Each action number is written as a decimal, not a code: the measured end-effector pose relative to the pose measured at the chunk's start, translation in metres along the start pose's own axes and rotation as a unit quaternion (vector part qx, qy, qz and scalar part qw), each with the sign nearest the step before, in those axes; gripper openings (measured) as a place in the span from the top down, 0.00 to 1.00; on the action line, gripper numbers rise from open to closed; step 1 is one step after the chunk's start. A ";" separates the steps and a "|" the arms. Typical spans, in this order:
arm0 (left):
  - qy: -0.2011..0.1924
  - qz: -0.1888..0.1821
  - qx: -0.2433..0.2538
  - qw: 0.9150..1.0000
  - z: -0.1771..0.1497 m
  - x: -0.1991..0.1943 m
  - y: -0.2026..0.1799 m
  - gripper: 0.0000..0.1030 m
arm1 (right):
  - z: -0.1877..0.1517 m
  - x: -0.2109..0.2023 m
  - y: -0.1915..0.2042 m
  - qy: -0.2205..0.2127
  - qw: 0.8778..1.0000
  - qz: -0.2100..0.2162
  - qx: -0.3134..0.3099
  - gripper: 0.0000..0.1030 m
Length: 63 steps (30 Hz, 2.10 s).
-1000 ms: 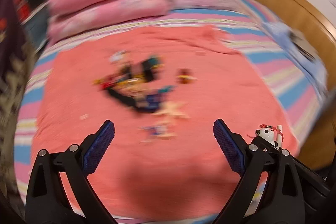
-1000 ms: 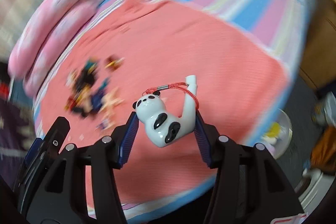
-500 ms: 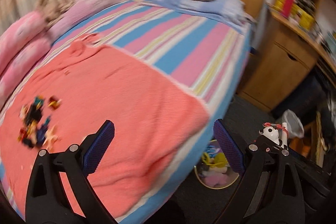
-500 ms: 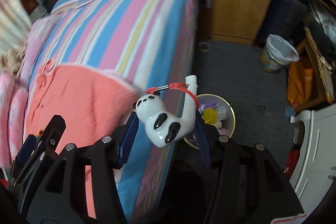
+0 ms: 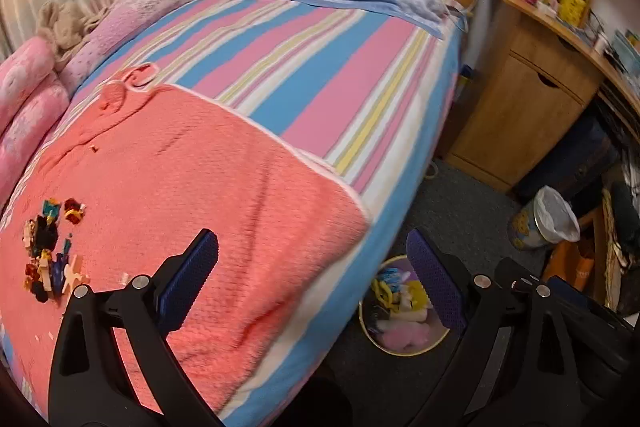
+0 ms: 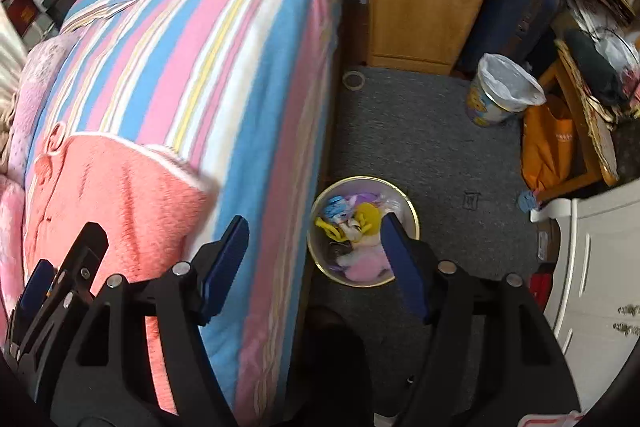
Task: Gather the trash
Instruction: 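Return the right tool and grasp the wooden cutout figure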
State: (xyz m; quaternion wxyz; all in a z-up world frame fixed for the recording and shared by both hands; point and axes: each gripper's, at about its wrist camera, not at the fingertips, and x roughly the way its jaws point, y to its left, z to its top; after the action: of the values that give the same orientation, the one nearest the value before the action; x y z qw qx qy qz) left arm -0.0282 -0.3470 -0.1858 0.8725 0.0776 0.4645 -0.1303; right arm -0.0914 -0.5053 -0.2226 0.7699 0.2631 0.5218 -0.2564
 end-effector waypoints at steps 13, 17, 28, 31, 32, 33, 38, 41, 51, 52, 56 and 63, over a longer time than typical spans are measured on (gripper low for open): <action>-0.022 0.139 -0.182 0.973 -0.019 -0.046 0.191 0.11 | -0.049 -0.014 0.195 0.023 0.973 0.111 -0.201 0.36; -0.010 0.197 -0.252 0.947 -0.054 -0.064 0.261 0.11 | -0.094 -0.012 0.262 0.054 0.948 0.145 -0.277 0.36; 0.045 0.306 -0.410 0.858 -0.156 -0.075 0.388 0.11 | -0.217 0.013 0.399 0.115 0.859 0.174 -0.467 0.36; 0.063 0.311 -0.435 0.843 -0.166 -0.060 0.399 0.11 | -0.227 0.027 0.416 0.122 0.842 0.163 -0.500 0.36; 0.065 0.312 -0.441 0.839 -0.167 -0.055 0.401 0.11 | -0.229 0.031 0.420 0.124 0.837 0.160 -0.509 0.36; 0.069 0.313 -0.449 0.834 -0.168 -0.049 0.403 0.11 | -0.230 0.035 0.423 0.126 0.832 0.157 -0.516 0.36; 0.085 0.314 -0.478 0.816 -0.174 -0.024 0.405 0.11 | -0.234 0.063 0.442 0.130 0.808 0.136 -0.558 0.36; 0.096 0.312 -0.494 0.806 -0.177 -0.010 0.407 0.11 | -0.236 0.076 0.449 0.134 0.797 0.127 -0.575 0.37; 0.119 0.308 -0.520 0.788 -0.182 0.016 0.415 0.11 | -0.241 0.103 0.463 0.143 0.776 0.115 -0.603 0.37; 0.120 0.308 -0.520 0.788 -0.182 0.016 0.416 0.11 | -0.241 0.105 0.464 0.144 0.776 0.114 -0.604 0.37; 0.127 0.305 -0.520 0.788 -0.186 0.018 0.417 0.11 | -0.249 0.105 0.465 0.135 0.769 0.110 -0.616 0.45; 0.119 0.298 -0.500 0.805 -0.180 0.013 0.416 0.11 | -0.249 0.099 0.459 0.149 0.777 0.132 -0.597 0.61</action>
State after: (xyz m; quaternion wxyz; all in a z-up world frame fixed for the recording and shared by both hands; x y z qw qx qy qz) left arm -0.0393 0.0942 -0.2907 0.7243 -0.2199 0.5197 0.3962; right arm 0.0809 -0.0146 -0.3313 0.7112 -0.1481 0.6386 0.2538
